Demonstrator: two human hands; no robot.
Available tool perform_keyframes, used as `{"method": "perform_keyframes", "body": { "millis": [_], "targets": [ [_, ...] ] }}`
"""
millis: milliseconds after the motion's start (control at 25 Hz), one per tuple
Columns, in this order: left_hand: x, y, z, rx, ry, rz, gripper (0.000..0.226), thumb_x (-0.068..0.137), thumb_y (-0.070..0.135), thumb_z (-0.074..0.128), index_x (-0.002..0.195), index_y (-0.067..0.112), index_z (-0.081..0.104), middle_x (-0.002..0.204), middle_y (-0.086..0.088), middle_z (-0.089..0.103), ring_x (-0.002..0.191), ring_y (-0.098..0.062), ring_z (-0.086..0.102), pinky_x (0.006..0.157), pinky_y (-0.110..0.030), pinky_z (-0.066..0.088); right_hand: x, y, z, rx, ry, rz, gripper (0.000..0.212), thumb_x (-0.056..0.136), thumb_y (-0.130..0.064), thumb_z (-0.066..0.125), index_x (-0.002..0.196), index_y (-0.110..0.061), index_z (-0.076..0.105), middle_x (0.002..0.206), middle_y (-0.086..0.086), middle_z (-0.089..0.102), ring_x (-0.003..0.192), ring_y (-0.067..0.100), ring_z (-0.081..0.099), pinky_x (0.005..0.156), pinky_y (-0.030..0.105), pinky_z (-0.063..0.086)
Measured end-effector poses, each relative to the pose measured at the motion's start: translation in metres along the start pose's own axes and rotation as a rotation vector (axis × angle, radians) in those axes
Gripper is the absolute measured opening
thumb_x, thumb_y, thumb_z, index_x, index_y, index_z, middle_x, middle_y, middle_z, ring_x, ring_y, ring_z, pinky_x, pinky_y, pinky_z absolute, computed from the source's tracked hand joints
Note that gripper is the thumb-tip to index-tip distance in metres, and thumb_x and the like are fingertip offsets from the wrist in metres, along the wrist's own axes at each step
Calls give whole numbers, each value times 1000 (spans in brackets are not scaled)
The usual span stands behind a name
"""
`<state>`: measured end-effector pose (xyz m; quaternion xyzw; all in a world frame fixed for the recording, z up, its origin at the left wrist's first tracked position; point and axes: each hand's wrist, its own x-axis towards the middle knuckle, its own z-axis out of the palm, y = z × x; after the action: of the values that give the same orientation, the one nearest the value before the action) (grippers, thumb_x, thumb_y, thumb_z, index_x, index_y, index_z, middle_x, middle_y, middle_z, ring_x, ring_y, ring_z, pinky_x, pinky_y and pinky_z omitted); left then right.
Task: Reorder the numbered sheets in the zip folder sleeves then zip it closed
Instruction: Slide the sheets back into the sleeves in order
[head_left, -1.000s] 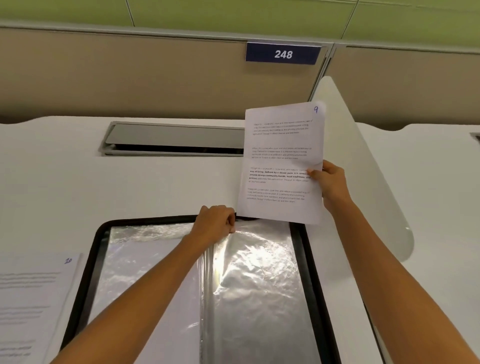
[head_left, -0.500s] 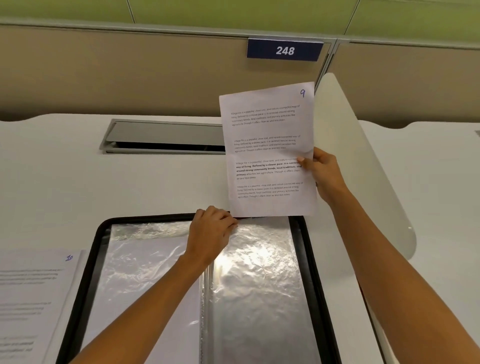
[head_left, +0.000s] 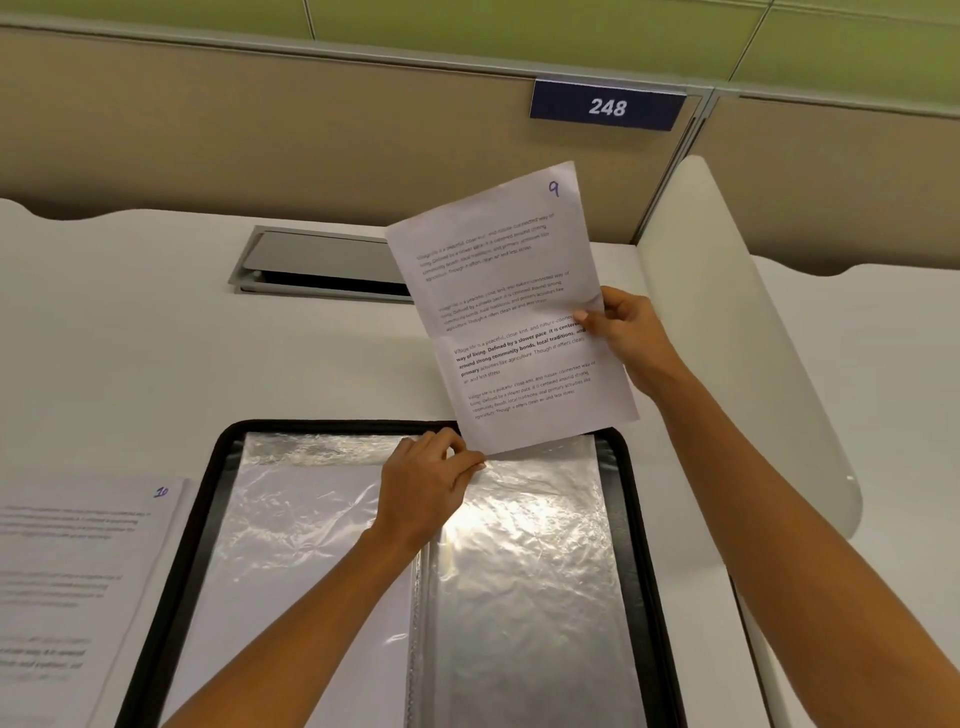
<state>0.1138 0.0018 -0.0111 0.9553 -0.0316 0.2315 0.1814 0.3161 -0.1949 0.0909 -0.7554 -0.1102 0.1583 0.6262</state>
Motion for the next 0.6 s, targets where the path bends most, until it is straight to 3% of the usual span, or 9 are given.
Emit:
{"method": "perform_keyframes", "body": {
  "millis": [200, 320, 480, 600],
  "targets": [
    [-1, 2, 1, -16, 25, -3, 12, 83, 34, 67, 85, 26, 76, 79, 7, 62, 62, -12, 56, 56, -23, 42, 0, 14, 24, -54, -16, 11, 23, 94, -6, 59, 115, -7, 66, 99, 5, 74, 83, 20, 72, 71, 29, 58],
    [0, 3, 5, -10, 2, -25, 8, 80, 31, 76, 86, 26, 76, 82, 6, 62, 67, -12, 56, 58, -25, 43, 0, 28, 35, -99, -26, 35, 22, 95, -7, 56, 114, -11, 66, 102, 9, 73, 86, 25, 72, 76, 37, 58],
    [7, 11, 15, 18, -91, -40, 16, 78, 38, 77, 88, 27, 74, 94, 8, 62, 84, -15, 54, 68, -33, 46, 1, 39, 37, -199, -223, 257, 31, 96, -7, 51, 126, -14, 53, 118, 13, 65, 104, 30, 66, 90, 47, 55],
    [16, 19, 22, 22, -157, -33, 19, 81, 46, 70, 88, 30, 73, 95, 12, 63, 90, -15, 54, 76, -33, 41, 2, 43, 22, -423, -397, 439, 36, 94, -4, 52, 130, -7, 51, 123, 13, 60, 113, 31, 59, 95, 45, 52]
  ]
}}
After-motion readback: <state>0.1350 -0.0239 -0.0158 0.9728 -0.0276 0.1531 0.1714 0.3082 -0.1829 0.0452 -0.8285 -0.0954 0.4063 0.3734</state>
